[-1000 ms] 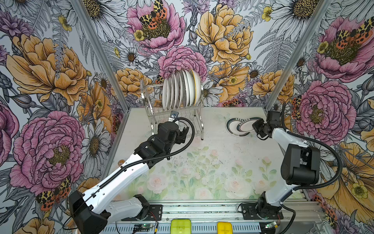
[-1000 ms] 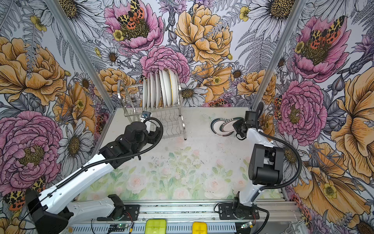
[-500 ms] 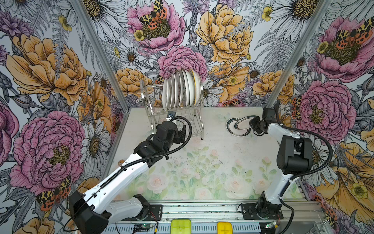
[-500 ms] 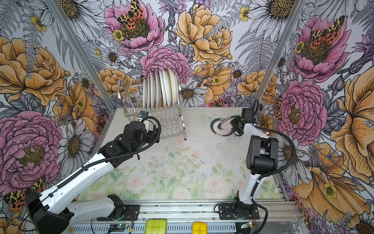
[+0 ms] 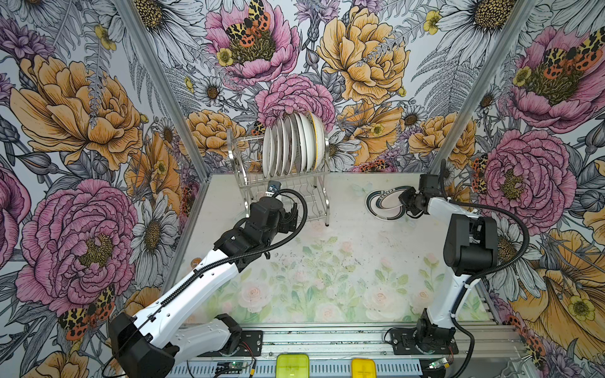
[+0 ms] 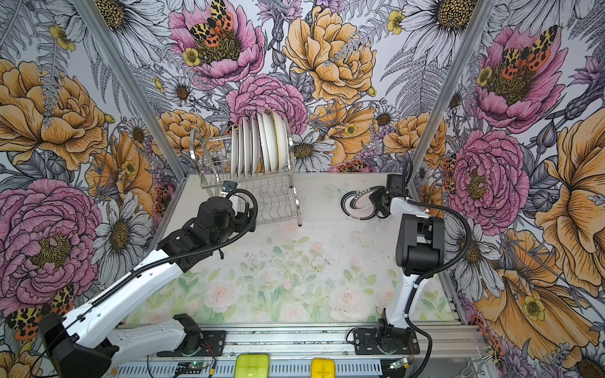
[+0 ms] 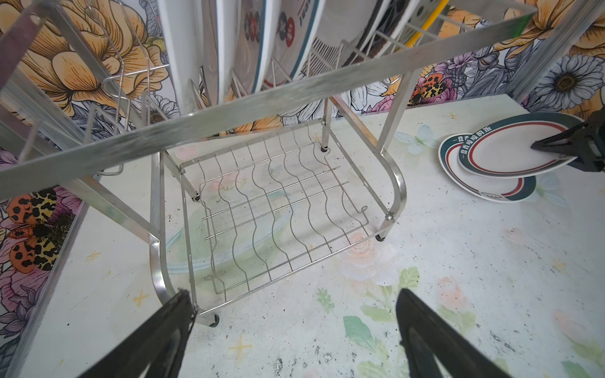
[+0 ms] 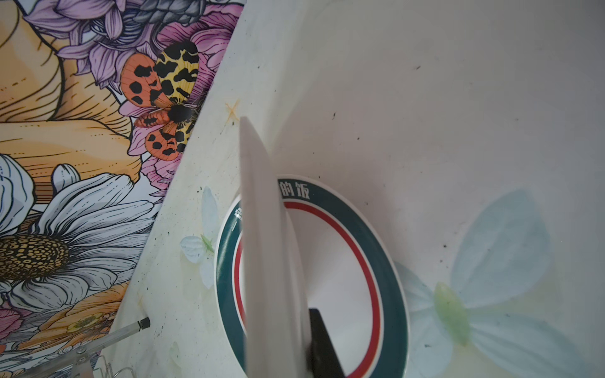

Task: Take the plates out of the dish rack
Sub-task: 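Lower the plate with the right gripper onto the first placed plate, then open the right gripper on the stack while the left gripper nears the rack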

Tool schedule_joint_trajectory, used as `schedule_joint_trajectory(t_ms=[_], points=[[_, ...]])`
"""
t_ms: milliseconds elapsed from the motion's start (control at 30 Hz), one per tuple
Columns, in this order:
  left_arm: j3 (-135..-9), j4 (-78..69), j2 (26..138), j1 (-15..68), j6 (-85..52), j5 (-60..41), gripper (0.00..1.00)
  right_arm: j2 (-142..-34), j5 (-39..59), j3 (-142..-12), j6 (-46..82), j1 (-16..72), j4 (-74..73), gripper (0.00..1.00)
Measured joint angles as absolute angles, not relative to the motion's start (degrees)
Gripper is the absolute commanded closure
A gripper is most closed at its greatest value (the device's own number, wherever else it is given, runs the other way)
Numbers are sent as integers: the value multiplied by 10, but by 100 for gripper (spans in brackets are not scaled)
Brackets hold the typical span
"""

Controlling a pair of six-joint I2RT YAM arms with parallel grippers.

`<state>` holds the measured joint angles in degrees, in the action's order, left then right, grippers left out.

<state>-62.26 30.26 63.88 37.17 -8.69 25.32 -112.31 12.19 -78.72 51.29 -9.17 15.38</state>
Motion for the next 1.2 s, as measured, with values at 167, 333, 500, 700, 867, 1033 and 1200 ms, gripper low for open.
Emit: schedule_joint_trajectory(t_ms=[167, 333, 500, 700, 867, 1033, 1200], points=[[-621, 302, 633, 369, -87, 249, 3, -1123, 122, -787, 509, -90, 152, 84], [-621, 302, 633, 369, -87, 247, 3, -1130, 117, -787, 498, -89, 160, 78], [-621, 302, 633, 369, -87, 245, 3, -1138, 115, -787, 490, -89, 169, 73], [-621, 302, 633, 369, -87, 243, 2, -1140, 111, -787, 480, -89, 178, 65], [-621, 302, 633, 368, -87, 241, 2, -1141, 107, -787, 474, -89, 180, 62], [-620, 302, 633, 368, -87, 239, 2, -1142, 103, -787, 470, -89, 187, 59], [-617, 302, 633, 368, -87, 238, 2, -1142, 90, -787, 464, -84, 197, 56]])
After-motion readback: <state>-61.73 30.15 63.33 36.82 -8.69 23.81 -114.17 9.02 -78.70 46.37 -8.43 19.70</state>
